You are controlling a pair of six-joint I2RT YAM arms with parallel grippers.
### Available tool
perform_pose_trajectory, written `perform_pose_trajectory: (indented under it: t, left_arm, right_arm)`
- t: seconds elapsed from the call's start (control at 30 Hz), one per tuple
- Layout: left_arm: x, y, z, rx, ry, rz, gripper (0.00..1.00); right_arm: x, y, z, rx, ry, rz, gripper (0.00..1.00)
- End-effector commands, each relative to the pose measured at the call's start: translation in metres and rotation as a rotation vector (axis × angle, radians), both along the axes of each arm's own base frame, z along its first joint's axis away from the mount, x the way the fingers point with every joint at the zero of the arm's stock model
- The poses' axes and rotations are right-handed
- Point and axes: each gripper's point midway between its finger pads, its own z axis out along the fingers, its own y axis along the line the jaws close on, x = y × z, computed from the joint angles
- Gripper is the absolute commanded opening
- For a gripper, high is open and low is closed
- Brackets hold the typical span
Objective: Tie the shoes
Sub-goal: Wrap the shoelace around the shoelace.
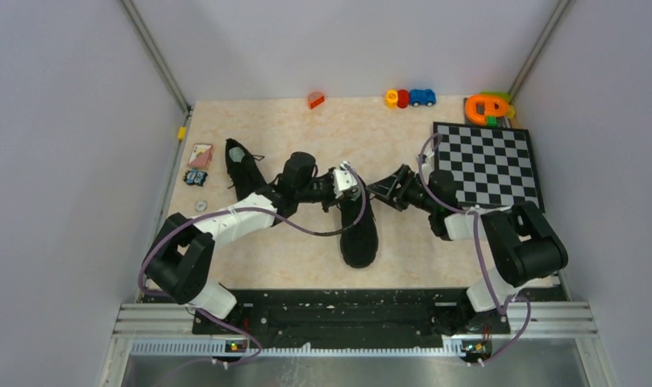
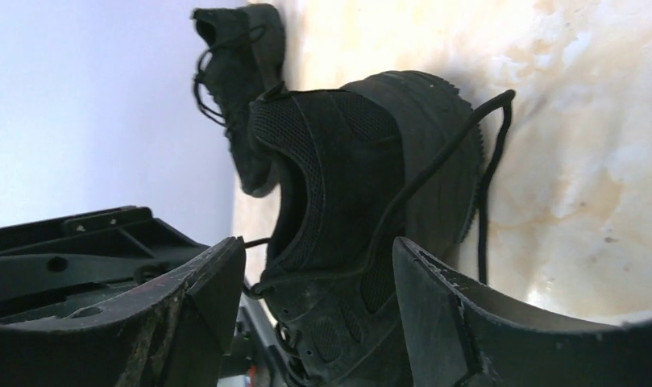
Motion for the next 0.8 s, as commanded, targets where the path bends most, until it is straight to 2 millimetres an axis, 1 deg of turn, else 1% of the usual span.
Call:
perform_pose_trajectory:
  t: [0.0,0.13,0.23,0.27,0.43,0.47,0.53,0.6,0.67,0.77]
  left_arm:
    - [-0.002,-0.002,0.023,-0.064,-0.055,-0.021,0.00]
    - [-0.002,-0.003,0.022,-0.062,-0.056,-0.024,0.00]
    - [-0.001,-0.002,0.022,-0.058,-0.059,-0.021,0.00]
    - [-0.001,-0.002,0.022,-0.057,-0.061,-0.021,0.00]
    - [0.001,-0.001,0.024,-0.055,-0.060,-0.015,0.00]
    - [0.001,-0.001,0.025,-0.053,-0.061,-0.014,0.00]
    - [0.002,-0.001,0.026,-0.049,-0.062,-0.014,0.00]
    - [0.003,0.000,0.027,-0.043,-0.063,-0.010,0.00]
    - [0.003,0.002,0.027,-0.039,-0.064,-0.004,0.00]
    - [0.003,0.003,0.027,-0.038,-0.067,0.001,0.00]
  right_arm:
    - [0.005,0.006,0.048,0.224,-0.142,-0.002,0.67]
    - [0.008,0.011,0.044,0.251,-0.129,0.006,0.66]
    - [0.006,0.015,0.053,0.316,-0.176,0.038,0.63]
    - [0.007,0.016,0.055,0.332,-0.185,0.044,0.61]
    - [0.006,0.021,0.053,0.362,-0.183,0.089,0.42]
    - [0.005,0.022,0.053,0.365,-0.184,0.095,0.40]
    - [0.005,0.023,0.051,0.357,-0.180,0.110,0.39]
    - [0.005,0.026,0.046,0.328,-0.174,0.130,0.41]
    - [0.006,0.026,0.039,0.286,-0.177,0.133,0.44]
    - [0.009,0.026,0.027,0.205,-0.179,0.142,0.44]
